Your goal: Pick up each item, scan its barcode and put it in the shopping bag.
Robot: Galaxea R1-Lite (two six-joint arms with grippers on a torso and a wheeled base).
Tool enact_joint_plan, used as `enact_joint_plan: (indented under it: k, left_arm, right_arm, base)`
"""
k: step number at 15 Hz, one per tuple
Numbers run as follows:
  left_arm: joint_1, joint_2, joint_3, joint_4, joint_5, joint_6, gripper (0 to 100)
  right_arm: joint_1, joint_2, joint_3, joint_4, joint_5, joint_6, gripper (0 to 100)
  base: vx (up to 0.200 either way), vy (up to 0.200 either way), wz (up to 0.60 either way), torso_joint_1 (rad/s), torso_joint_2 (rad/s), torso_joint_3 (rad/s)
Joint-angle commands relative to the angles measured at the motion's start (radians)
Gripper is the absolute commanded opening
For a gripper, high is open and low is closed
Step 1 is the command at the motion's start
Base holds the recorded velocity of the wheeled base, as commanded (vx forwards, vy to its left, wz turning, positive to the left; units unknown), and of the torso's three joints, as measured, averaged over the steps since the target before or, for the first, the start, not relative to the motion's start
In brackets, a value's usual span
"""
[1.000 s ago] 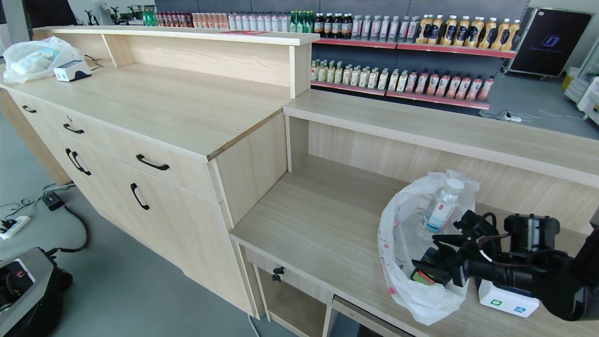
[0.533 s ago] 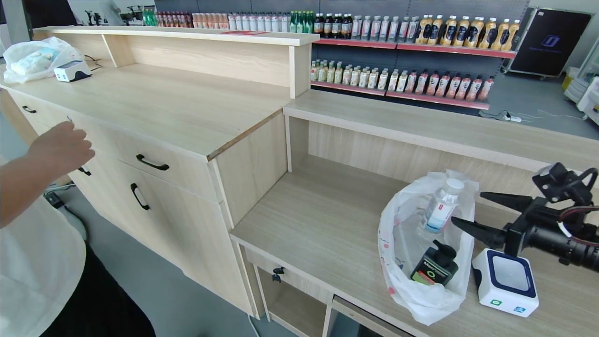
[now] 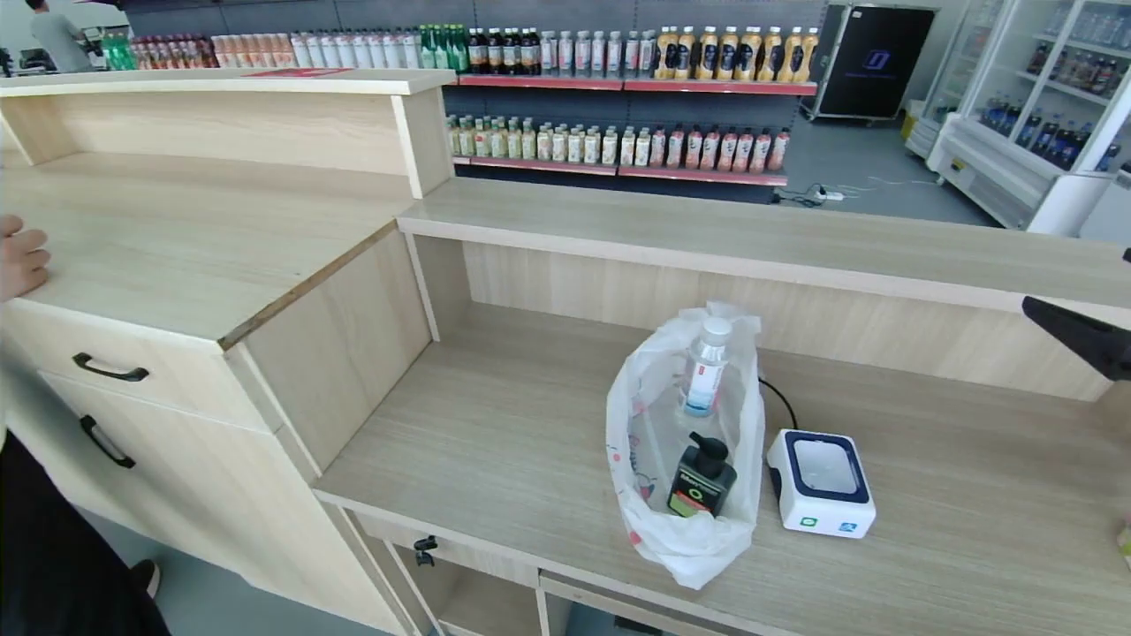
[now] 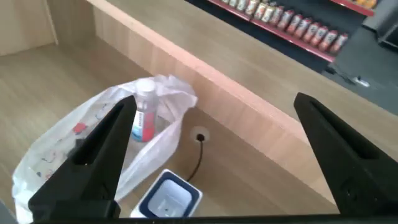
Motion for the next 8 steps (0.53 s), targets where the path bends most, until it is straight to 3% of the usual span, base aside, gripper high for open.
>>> enact_joint_plan:
  k: [1, 2, 3, 4, 5, 8]
  left_arm:
    - [0.0, 0.001, 0.0, 0.0, 0.0, 0.0, 100]
    - [0.0, 0.001, 0.0, 0.0, 0.0, 0.0, 100]
    - [0.0, 0.001, 0.0, 0.0, 0.0, 0.0, 100]
    - [0.0, 0.001, 0.0, 0.0, 0.0, 0.0, 100]
    - [0.0, 0.001, 0.0, 0.0, 0.0, 0.0, 100]
    - [0.0, 0.001, 0.0, 0.0, 0.0, 0.0, 100]
  right_arm:
    - [-0.068, 0.033, -0.117, 0.094, -0.064, 0.001, 100]
    - [-0.086, 0.062, -0.173, 0.169, -0.132, 0.001, 100]
    - [-0.102, 0.151, -0.291, 0.284, -0.297, 0.001, 100]
    - [-0.102, 0.181, -0.324, 0.307, -0.345, 0.003, 100]
    - [-0.128, 0.285, -0.393, 0.333, -0.402, 0.001, 100]
    - [-0.159, 0.44, -0.48, 0.404, -0.322, 0.019, 100]
  base:
    - [0.0, 0.0, -0.6, 0.002, 0.0, 0.002]
    - [0.0, 0.0, -0.6, 0.002, 0.0, 0.002]
    - [0.0, 0.0, -0.6, -0.002, 0.0, 0.002]
    - [0.0, 0.0, -0.6, 0.002, 0.0, -0.002]
    - [0.0, 0.0, 0.0, 0.0, 0.0, 0.0]
    - [0.0, 0.0, 0.0, 0.0, 0.0, 0.0]
